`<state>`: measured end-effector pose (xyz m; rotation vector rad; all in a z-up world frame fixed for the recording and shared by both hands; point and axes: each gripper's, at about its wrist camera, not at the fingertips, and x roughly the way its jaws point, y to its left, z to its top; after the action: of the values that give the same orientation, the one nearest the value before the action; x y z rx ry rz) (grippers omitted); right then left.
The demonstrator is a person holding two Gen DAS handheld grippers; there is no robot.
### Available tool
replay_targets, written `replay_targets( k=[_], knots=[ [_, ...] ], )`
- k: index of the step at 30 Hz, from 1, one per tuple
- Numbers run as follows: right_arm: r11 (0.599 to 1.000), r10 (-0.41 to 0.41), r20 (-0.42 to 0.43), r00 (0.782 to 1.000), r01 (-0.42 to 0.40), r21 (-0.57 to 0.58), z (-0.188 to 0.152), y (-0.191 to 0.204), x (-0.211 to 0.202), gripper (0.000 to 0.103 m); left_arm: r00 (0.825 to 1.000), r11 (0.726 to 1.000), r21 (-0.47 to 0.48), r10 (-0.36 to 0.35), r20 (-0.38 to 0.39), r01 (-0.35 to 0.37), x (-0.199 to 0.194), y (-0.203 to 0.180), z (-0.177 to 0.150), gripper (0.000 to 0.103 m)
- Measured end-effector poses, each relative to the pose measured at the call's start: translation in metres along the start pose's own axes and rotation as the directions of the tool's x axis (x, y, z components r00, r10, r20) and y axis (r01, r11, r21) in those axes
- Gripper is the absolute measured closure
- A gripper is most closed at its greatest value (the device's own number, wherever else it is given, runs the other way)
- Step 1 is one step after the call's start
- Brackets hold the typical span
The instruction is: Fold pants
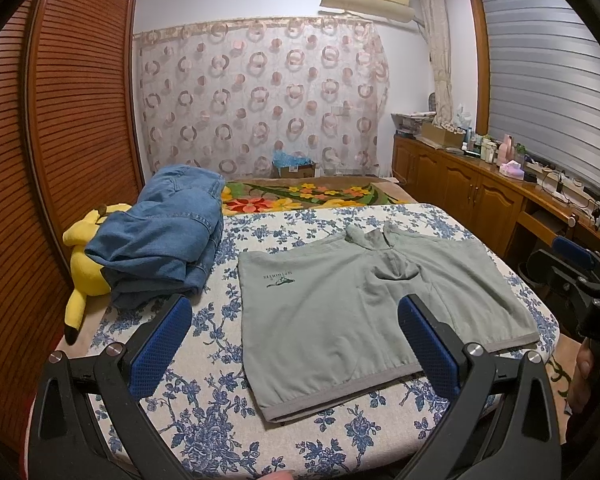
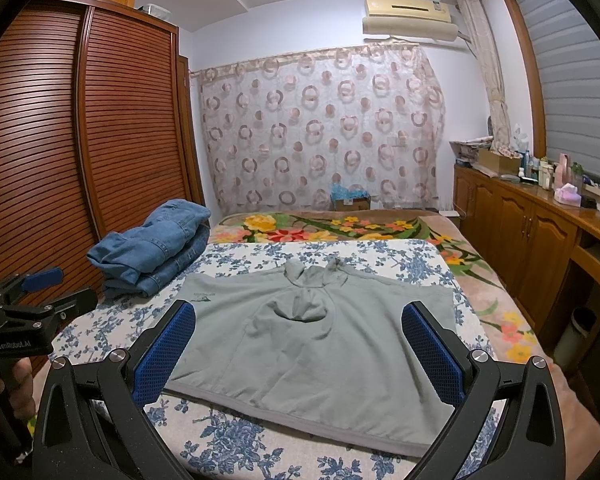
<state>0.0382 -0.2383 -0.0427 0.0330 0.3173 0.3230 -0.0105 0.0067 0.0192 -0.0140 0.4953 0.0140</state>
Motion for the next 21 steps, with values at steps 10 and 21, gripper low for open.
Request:
replay_targets(
  k=[10, 21],
  knots=[
    [1.000, -0.002, -0.010, 1.000, 0.002, -0.016, 0.001, -0.005, 0.004, 0.000, 0.997, 0.999, 0.038, -0.016, -0.076, 0.019, 0.039, -0.007, -0.014, 0.000],
    [0.999, -0.030, -0.017, 0.999, 0.029, -0.033, 0.004, -0.016, 0.011, 0.000, 0.990, 0.994, 0.097, -0.044, -0.136, 0.058, 0.073, -0.018, -0.018, 0.000]
  ],
)
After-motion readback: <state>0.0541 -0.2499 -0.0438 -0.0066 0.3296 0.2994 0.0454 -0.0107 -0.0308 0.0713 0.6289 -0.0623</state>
